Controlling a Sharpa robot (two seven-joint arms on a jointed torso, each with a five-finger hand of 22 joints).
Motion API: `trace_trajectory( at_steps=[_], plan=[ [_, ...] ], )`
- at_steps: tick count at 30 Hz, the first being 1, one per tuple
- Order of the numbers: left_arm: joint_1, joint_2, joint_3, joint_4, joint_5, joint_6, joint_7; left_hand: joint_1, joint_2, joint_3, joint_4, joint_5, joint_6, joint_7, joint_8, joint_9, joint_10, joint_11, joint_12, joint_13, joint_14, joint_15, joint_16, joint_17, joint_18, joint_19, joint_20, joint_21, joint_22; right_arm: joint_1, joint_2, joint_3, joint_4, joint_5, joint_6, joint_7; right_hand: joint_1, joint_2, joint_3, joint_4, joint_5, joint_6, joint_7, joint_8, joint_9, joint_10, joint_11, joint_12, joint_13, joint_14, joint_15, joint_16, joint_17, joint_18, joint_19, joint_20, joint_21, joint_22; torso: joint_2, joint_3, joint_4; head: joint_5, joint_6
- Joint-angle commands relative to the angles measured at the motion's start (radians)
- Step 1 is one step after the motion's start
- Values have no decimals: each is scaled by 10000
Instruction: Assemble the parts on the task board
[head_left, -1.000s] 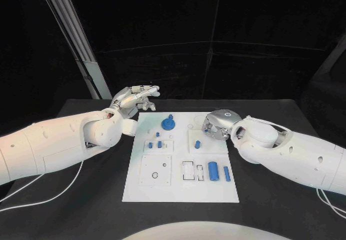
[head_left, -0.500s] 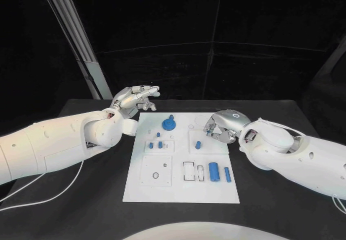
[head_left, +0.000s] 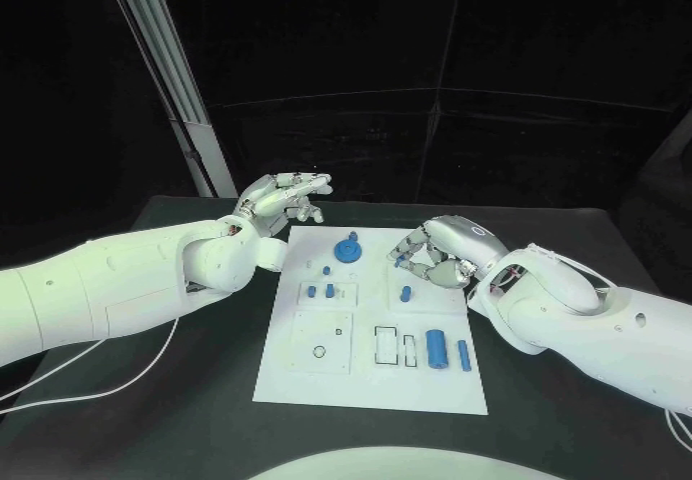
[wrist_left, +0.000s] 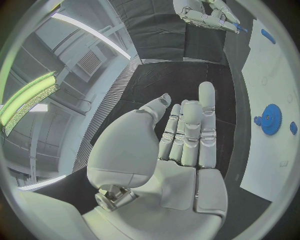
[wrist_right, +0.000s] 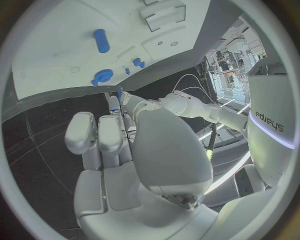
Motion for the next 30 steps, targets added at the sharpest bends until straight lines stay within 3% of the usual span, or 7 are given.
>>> trace_trajectory(
  at_steps=[1,7,10,16,22,30],
  plan=[
    [13,31,8,1,-22,14,182,85,-48,4,-59,41,-53,-4,47,-9,-90,-1,15,-17,-49,11,-46,-20,62,-32,24,-57,-17,3,184,4,50,415,-119,422,-100,14,74,-5,63,-29,64,-60,-5,31,60,-40,2,153,-16,41,-29,-184,51,34,26,0,20,-2,10,158,-39],
    [13,72,9,0,-23,39,182,85,-48,4,-59,41,-53,-4,47,-9,-90,-1,15,-17,-49,11,-46,-20,62,-32,24,-57,-17,-191,659,5,-96,350,282,430,-135,9,123,-40,60,-44,71,-64,-9,13,67,-45,1,149,-12,45,-40,-180,37,39,22,-16,12,-9,6,403,-140],
    [15,98,9,14,-23,48,182,85,-48,4,-59,41,-53,-4,47,-9,-90,-1,15,-17,-49,11,-46,-20,62,-32,24,-57,-17,-411,932,6,-259,144,493,406,-160,1,136,-51,52,-51,76,-65,-10,3,72,-47,0,145,-8,37,-60,-180,36,42,24,-13,21,-20,19,524,-193],
    [17,142,10,37,-23,53,191,79,-46,4,-57,39,-62,4,52,-9,-112,7,16,-23,-48,17,-42,-18,60,-30,29,-64,-25,-765,1444,2,-564,-251,821,350,-186,-5,154,-65,43,-64,81,-68,-12,-11,77,-51,-1,144,-4,45,-55,-179,29,45,22,-20,12,-6,1,725,-323],
    [20,173,11,57,-23,62,196,79,-46,4,-57,39,-62,4,52,-9,-112,7,16,-23,-48,17,-42,-18,60,-30,29,-64,-25,-1046,1874,-8,-792,-689,1046,170,-195,-2,170,-77,40,-69,82,-69,-13,-17,77,-51,-2,143,-2,45,-61,-175,18,47,15,-36,6,-11,-4,759,-393],
    [21,199,11,58,-23,76,192,71,-45,1,-52,36,-66,8,55,-9,-120,11,20,-26,-47,20,-39,-16,60,-29,32,-68,-29,-1206,2196,-21,-1016,-876,1200,87,-203,-5,196,-106,37,-73,82,-67,-13,-21,77,-48,-1,139,-1,40,-78,-173,11,49,13,-44,12,5,0,796,-428]
  ],
)
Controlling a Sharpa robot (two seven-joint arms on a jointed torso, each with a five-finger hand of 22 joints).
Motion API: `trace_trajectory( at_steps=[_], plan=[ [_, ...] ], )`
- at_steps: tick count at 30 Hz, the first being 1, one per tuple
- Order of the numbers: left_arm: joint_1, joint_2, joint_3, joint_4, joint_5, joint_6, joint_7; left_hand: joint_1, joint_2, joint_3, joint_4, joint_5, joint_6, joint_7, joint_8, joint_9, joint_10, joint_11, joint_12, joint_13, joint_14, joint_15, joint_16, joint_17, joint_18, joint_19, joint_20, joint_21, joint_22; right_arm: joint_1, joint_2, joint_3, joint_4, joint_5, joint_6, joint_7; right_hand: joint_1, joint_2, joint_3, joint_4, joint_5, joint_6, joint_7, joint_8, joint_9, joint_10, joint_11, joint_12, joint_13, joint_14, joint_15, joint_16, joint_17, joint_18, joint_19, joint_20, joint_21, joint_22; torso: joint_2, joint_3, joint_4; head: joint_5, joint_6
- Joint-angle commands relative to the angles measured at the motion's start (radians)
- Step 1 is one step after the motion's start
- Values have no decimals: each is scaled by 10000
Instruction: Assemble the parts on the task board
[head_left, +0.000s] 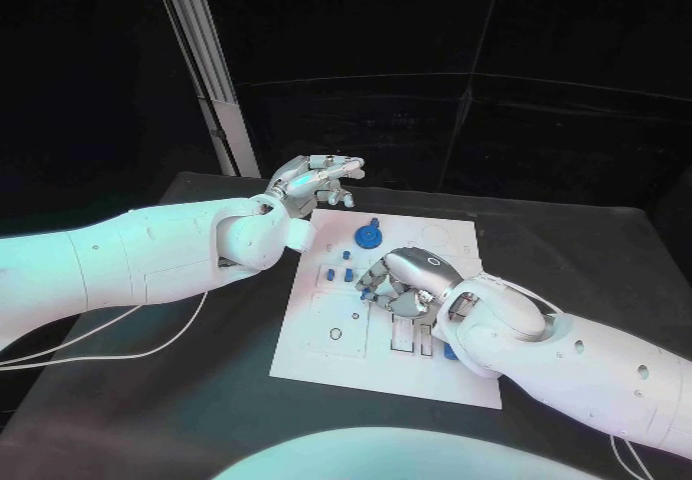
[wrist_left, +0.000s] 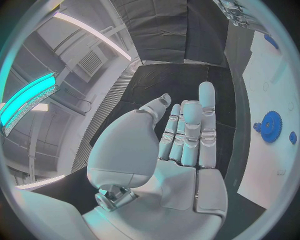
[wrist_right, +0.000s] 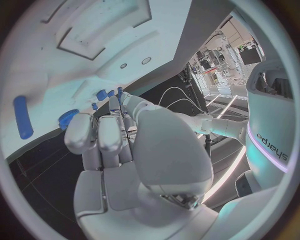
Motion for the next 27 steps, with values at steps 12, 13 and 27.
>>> trace_trajectory(
  at_steps=[12,13,27],
  plan=[
    [17,25,9,12,-23,101,168,71,-45,1,-53,36,-67,8,55,-11,-48,12,20,-9,-47,20,-39,-7,60,-29,32,-68,-15,-120,236,-46,-176,-433,437,-117,-85,-2,55,-18,44,-23,60,-40,14,-21,77,-31,10,137,-1,41,-17,-172,7,50,11,-16,20,9,-3,40,-50],
    [17,27,9,10,-23,104,166,71,-45,1,-53,36,-67,8,55,-11,-48,12,20,-9,-47,20,-39,-7,60,-29,32,-68,-15,-128,248,-48,-185,-439,459,-123,-85,-2,55,-18,44,-23,60,-40,14,-21,77,-31,10,137,-1,41,-17,-172,7,50,11,-16,13,5,-7,40,-56],
    [17,41,9,-8,-23,117,162,71,-45,1,-53,36,-67,8,55,-11,-48,12,20,-9,-47,20,-39,-7,60,-29,32,-68,-15,-177,385,-64,-282,-491,638,-112,-96,2,74,-34,41,-25,62,-39,14,-24,81,-30,11,136,0,40,-24,-168,-6,51,3,-35,6,-1,-1,74,-116]
  ],
)
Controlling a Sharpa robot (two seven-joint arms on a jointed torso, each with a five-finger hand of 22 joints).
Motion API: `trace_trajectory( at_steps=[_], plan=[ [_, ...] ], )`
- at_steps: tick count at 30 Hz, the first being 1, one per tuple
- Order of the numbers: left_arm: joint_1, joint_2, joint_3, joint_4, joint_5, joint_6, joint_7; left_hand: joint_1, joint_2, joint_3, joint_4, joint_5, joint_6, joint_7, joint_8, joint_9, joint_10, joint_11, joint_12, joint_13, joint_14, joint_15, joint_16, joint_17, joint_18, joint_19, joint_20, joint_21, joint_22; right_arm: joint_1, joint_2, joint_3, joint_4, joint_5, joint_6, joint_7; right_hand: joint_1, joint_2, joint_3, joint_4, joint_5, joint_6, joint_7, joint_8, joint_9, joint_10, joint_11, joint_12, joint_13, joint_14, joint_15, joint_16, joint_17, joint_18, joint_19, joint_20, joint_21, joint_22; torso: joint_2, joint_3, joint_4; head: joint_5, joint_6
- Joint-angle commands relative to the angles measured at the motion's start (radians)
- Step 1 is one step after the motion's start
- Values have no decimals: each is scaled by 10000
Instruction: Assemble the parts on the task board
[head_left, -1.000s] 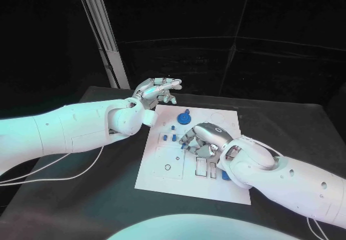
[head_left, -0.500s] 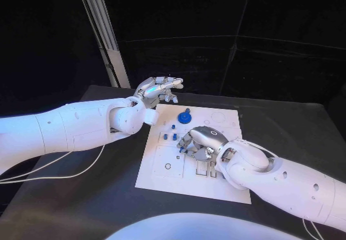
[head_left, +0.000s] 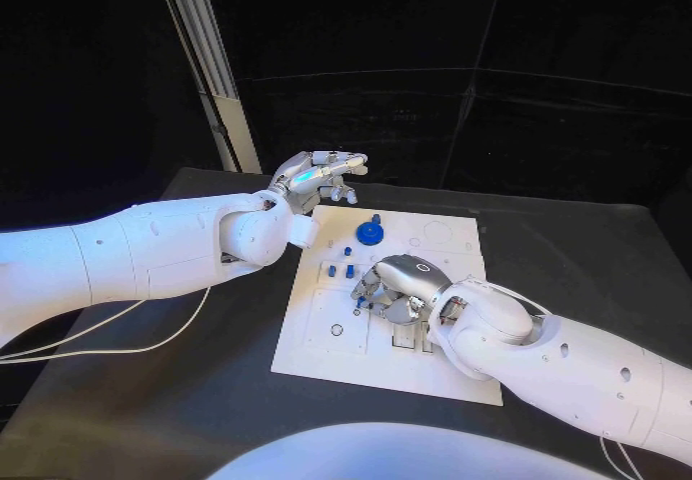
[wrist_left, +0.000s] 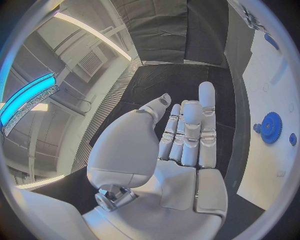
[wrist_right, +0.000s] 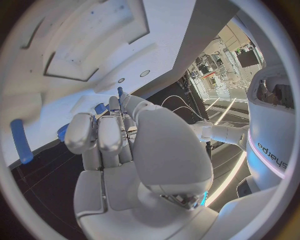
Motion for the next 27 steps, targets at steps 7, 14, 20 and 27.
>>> trace_trajectory(
  at_steps=[7,14,20,27],
  plan=[
    [17,19,8,-7,-23,110,157,71,-45,1,-53,36,-67,8,55,-13,-48,12,20,-11,-47,20,-39,-8,60,-28,32,-68,-17,-3,62,-55,-63,-126,210,22,-96,2,42,0,45,-9,78,-32,10,-24,80,-27,9,136,0,41,-17,-167,-6,51,4,-9,-3,-2,0,32,-33],
    [17,27,8,-28,-23,120,151,71,-45,1,-53,36,-67,8,55,-13,-48,12,20,-11,-47,20,-39,-8,60,-28,32,-68,-17,-7,72,-90,-76,-131,289,59,-112,6,65,-21,36,-11,80,-30,10,-25,82,-24,10,135,2,43,-23,-167,-9,53,4,-10,-3,-1,0,59,-69],
    [18,24,8,-36,-24,121,139,76,-43,4,-57,36,-73,10,59,-13,-58,14,25,-14,-51,23,-40,-19,60,-27,35,-73,-23,-9,65,-101,-68,-132,362,79,-121,10,78,-32,34,-9,80,-27,11,-23,82,-21,12,134,3,46,-23,-169,-5,54,9,0,-4,-2,-4,70,-89],
    [18,27,8,-41,-25,122,130,83,-39,9,-64,36,-81,11,65,-13,-71,16,32,-18,-55,26,-42,-33,61,-25,38,-79,-31,-10,87,-105,-86,-132,389,86,-121,10,78,-32,34,-9,80,-27,11,-23,82,-21,12,134,3,46,-23,-169,-5,54,9,0,-2,-1,-4,82,-103]
  ],
)
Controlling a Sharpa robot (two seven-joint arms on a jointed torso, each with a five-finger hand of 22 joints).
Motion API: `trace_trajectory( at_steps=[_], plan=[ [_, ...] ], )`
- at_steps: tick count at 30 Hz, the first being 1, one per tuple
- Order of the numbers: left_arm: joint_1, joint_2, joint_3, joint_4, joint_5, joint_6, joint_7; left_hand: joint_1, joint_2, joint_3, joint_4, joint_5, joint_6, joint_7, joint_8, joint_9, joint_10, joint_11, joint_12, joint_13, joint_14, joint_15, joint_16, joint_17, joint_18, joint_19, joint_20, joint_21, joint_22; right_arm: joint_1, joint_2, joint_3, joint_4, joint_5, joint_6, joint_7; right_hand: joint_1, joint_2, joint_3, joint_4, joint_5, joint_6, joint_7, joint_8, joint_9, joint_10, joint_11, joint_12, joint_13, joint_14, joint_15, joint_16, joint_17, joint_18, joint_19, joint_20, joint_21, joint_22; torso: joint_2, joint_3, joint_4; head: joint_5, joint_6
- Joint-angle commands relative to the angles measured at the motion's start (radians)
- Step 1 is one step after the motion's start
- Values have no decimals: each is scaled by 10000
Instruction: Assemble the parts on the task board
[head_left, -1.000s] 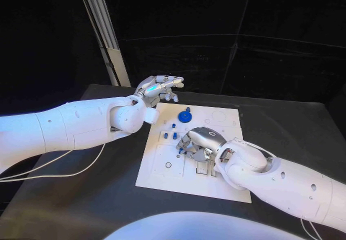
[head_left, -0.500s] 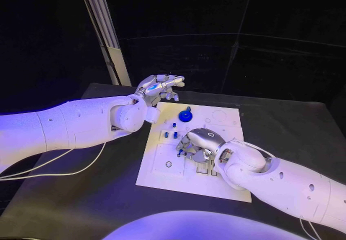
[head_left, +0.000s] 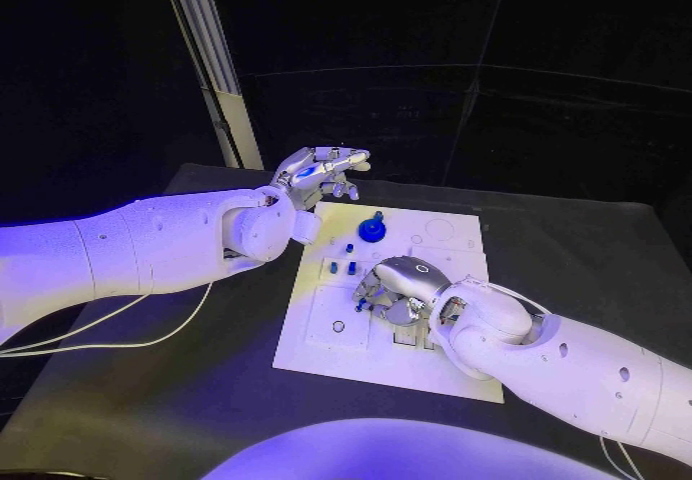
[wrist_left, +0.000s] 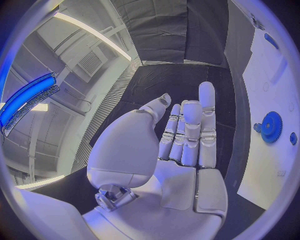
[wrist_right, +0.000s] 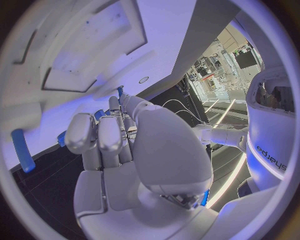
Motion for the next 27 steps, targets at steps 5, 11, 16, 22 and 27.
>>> trace_trajectory(
  at_steps=[5,11,16,22,27],
  plan=[
    [18,11,9,3,-24,116,127,83,-39,9,-64,36,-81,11,65,-13,-72,16,32,-9,-55,26,-42,-9,60,-25,38,-36,-8,2,52,-6,-49,-103,124,17,-122,10,53,-7,35,7,96,-25,15,12,47,-21,17,134,2,46,-15,-169,-5,54,9,-2,-2,-2,-4,5,0],
    [18,15,9,0,-24,118,125,83,-39,9,-64,36,-81,11,65,-13,-72,16,32,-9,-55,26,-42,-9,60,-25,38,-36,-8,1,121,-8,-81,-153,123,-12,-136,10,66,-21,32,9,97,-22,16,12,47,-19,18,132,3,42,-29,-165,-17,56,2,-20,0,4,-6,10,0],
    [18,19,9,-3,-24,124,122,83,-39,9,-64,36,-81,11,65,-13,-72,16,32,-9,-55,26,-42,-9,60,-25,38,-36,-8,0,165,-9,-100,-284,244,-106,-164,5,76,-32,21,5,100,-22,16,8,50,-19,19,128,6,36,-45,-160,-31,57,-7,-40,-3,-1,-6,9,5],
    [18,24,9,-8,-24,127,116,83,-39,9,-64,36,-81,11,65,-13,-72,16,32,-9,-55,26,-42,-9,60,-25,38,-36,-8,0,190,-13,-104,-472,442,-212,-315,-45,81,-73,-55,-16,108,-24,15,-16,57,-22,19,113,16,21,-102,-147,-79,68,-35,-103,1,2,-12,7,3],
    [18,28,9,-23,-24,126,105,83,-39,9,-64,36,-81,11,65,-13,-72,16,32,-9,-55,26,-42,-9,60,-25,38,-36,-8,0,197,-18,-95,-519,465,-193,-484,-100,77,-106,-93,-87,119,-40,4,-85,72,-34,12,94,31,-2,-172,-133,-132,82,-70,-173,-3,4,-5,-1,2]
  ],
)
